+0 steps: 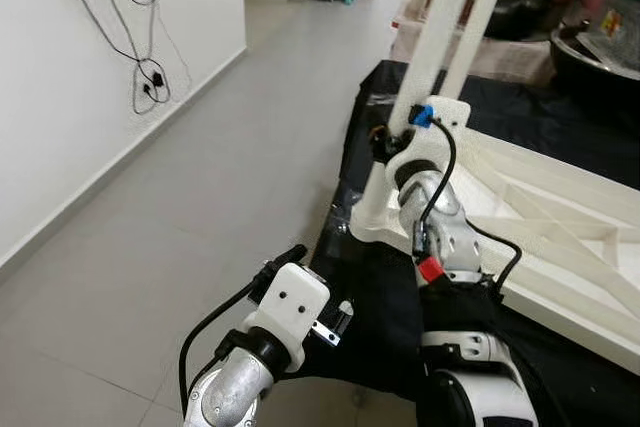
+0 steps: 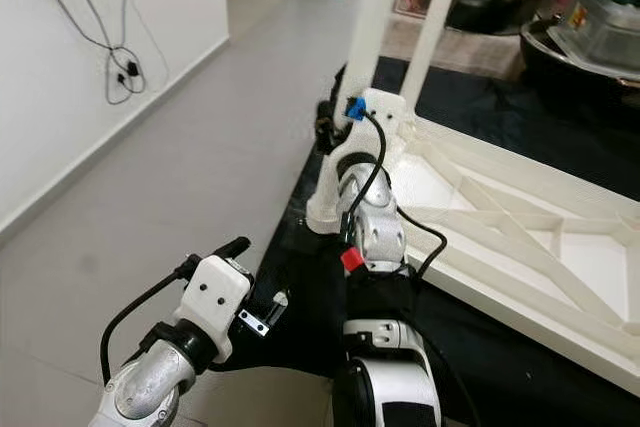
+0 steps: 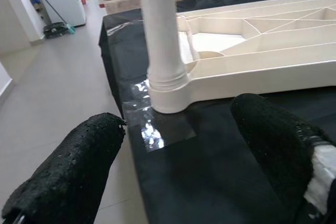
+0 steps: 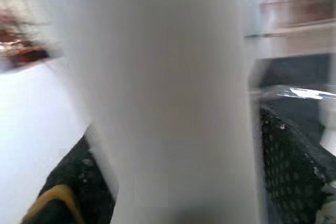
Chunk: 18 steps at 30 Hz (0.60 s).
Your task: Building children table
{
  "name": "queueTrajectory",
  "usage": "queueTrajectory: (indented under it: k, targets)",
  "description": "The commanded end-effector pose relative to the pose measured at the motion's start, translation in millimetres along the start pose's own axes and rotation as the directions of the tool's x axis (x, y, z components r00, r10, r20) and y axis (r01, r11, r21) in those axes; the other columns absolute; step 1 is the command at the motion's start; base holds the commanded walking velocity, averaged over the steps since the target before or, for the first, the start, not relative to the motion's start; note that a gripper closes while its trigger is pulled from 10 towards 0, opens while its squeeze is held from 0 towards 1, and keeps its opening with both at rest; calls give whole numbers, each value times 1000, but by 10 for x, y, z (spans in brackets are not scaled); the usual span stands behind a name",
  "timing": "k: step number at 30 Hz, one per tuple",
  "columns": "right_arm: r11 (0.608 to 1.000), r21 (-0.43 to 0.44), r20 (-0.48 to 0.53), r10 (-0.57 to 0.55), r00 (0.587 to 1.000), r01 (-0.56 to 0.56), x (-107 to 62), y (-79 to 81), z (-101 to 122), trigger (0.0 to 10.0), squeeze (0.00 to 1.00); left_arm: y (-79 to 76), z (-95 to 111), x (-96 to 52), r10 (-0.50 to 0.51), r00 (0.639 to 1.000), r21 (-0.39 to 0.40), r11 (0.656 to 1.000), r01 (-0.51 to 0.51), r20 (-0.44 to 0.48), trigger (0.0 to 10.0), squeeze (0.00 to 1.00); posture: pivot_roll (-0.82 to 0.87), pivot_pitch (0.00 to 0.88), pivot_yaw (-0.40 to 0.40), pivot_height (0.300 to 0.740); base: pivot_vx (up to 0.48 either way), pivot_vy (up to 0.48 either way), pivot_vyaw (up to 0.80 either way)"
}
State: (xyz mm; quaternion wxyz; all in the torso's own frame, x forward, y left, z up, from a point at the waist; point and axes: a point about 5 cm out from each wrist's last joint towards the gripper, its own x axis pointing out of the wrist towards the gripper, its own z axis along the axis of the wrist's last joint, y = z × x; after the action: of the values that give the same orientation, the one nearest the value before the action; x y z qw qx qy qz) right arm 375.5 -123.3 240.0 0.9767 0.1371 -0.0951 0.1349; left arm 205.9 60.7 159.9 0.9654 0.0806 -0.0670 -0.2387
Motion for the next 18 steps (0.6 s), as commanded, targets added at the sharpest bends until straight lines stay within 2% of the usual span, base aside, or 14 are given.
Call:
queueTrajectory:
  k: [1,2,4,5,6,7,8,9,10,11,12,13,14,18]
  targets:
    - [984,30,9,178,984,-178,17,22,63,10000,0,-10,-28,-1,-4,1000,-2,1000,4,-10,10000,0,136,110,-76,740,0,0,0]
    - [951,33,-12,309,951,-308,-1,7,90,10000,0,-11,-27,0,-4,1000,-2,1000,4,-9,10000,0,135,110,-74,740,0,0,0]
    - [951,33,-12,309,951,-308,-1,7,90,10000,0,-11,-27,0,-4,1000,-2,1000,4,-9,10000,0,135,110,-74,740,0,0,0]
    - [896,41,-46,445,895,-443,-37,-4,104,10000,0,-11,-27,2,-4,1000,-3,1000,4,-8,10000,0,135,108,-76,740,0,0,0]
    - [813,49,-90,583,808,-581,-89,-5,103,10000,0,-10,-28,4,-4,1000,-2,1000,4,-8,10000,0,134,110,-77,740,0,0,0]
    - [813,49,-90,583,808,-581,-89,-5,103,10000,0,-10,-28,4,-4,1000,-2,1000,4,-8,10000,0,134,110,-77,740,0,0,0]
    - [746,60,-117,665,737,-663,-128,-10,98,10000,0,-8,-29,6,-4,1000,-2,1000,4,-8,10000,0,134,110,-77,740,0,0,0]
    - [651,87,-159,757,634,-754,-170,4,60,10000,0,-8,-29,8,-4,1000,-2,1000,4,-8,10000,0,133,110,-76,740,0,0,0]
    - [651,87,-159,757,634,-754,-170,4,60,10000,0,-8,-29,8,-4,1000,-2,1000,4,-8,10000,0,133,110,-76,740,0,0,0]
    - [564,111,-194,820,538,-819,-191,16,13,10000,0,-11,-28,10,-4,1000,-2,1000,4,-7,10000,0,136,111,-78,740,0,0,0]
    - [564,111,-194,820,538,-819,-191,16,13,10000,0,-11,-28,10,-4,1000,-2,1000,4,-7,10000,0,136,111,-78,740,0,0,0]
    - [517,135,-207,849,486,-845,-153,60,-25,10000,0,-15,-25,13,-5,1000,-2,1000,5,-6,10000,0,136,111,-78,740,0,0,0]
    - [486,154,-207,867,452,-860,-100,121,-44,10000,0,-21,-19,13,-5,1000,-2,1000,5,-5,10000,0,153,116,-81,740,0,0,0]
    - [453,159,-196,885,422,-877,28,273,-57,10000,0,-23,-6,1,-2,1000,-2,1000,2,-5,10000,0,163,120,-84,740,0,0,0]
